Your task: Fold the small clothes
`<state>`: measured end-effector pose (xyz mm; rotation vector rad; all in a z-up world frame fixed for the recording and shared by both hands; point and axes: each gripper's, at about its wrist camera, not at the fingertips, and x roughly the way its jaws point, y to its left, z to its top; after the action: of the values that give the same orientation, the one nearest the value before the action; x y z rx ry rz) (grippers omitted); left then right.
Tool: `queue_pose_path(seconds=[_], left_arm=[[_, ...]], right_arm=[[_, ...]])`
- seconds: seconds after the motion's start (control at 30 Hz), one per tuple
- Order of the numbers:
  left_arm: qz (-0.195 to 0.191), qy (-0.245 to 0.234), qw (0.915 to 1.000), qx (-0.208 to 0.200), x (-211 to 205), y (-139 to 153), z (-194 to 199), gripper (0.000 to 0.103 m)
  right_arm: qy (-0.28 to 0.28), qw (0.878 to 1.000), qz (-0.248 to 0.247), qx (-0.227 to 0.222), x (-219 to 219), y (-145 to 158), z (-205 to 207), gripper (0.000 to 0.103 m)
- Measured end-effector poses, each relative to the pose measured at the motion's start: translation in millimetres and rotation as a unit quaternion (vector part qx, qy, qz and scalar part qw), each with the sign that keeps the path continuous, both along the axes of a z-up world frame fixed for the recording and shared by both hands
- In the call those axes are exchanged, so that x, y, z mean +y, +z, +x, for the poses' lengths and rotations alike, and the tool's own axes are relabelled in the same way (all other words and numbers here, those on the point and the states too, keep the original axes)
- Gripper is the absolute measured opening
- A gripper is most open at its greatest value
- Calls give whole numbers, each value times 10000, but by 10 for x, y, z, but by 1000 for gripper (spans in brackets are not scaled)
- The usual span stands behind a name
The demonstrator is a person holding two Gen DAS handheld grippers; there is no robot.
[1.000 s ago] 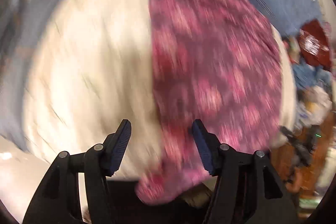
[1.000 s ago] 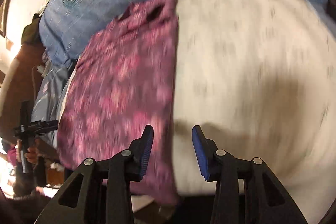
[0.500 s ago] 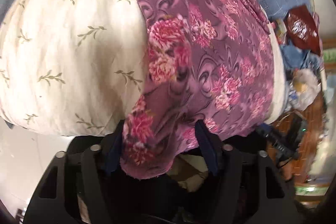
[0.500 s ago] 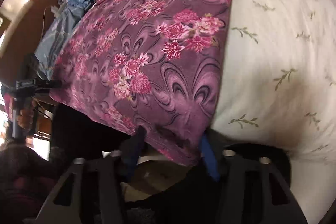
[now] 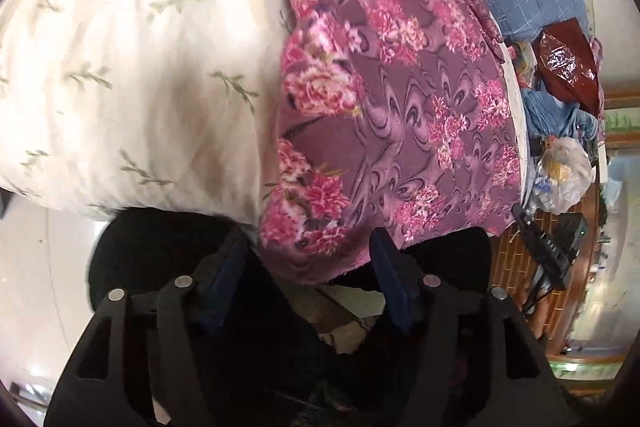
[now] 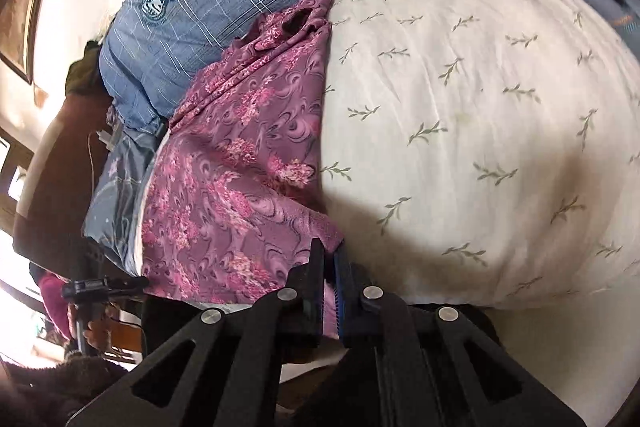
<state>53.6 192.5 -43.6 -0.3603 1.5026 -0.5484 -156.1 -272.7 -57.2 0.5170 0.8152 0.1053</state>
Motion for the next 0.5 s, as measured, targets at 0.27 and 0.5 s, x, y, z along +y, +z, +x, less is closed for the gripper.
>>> queue_pose_path(seconds=[0.27, 0.5], left_arm=[[-110, 360, 9990, -242, -36, 62, 118, 6], [-402, 569, 9964, -475, 71, 234, 49, 6]], right_arm=[[-124, 9999, 71, 52, -20, -51, 20, 9], [93, 9993, 133, 336, 50, -188, 108, 10]])
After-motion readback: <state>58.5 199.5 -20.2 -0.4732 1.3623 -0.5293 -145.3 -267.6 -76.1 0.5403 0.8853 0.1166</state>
